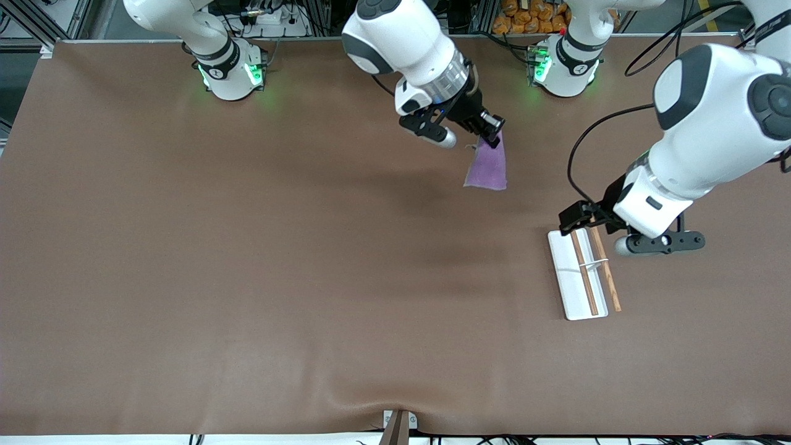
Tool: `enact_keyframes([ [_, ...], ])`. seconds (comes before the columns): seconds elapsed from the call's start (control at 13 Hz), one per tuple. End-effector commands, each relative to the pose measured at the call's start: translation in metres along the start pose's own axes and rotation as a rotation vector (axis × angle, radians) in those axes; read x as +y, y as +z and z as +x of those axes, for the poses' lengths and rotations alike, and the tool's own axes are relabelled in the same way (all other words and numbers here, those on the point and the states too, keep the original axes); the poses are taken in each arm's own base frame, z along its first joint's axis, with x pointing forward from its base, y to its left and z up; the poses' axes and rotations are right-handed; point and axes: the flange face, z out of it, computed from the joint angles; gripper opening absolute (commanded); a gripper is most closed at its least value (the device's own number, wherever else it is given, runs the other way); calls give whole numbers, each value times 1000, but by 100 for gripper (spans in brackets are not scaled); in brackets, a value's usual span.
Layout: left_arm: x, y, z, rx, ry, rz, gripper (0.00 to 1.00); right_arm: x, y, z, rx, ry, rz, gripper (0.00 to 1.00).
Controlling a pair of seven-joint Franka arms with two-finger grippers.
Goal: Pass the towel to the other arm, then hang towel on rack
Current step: 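Carry the towel toward the left gripper while the left gripper approaches it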
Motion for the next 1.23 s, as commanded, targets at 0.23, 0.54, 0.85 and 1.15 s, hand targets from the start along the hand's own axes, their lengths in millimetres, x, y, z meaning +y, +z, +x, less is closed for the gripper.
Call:
enact_keyframes([
  [0.23,8,38,14,-68,-86,-118,100,-8,-3,4,28,5,25,0],
  [0.54,44,67,0,-127,-90,-126,100,-10,7,45,72,38,45,0],
  [0.85,61,100,-7,-178,-72,-115,100,-7,20,67,84,76,46,0],
  [1.15,67,120,-10,-211,-123,-98,100,-11,21,68,81,80,54,0],
])
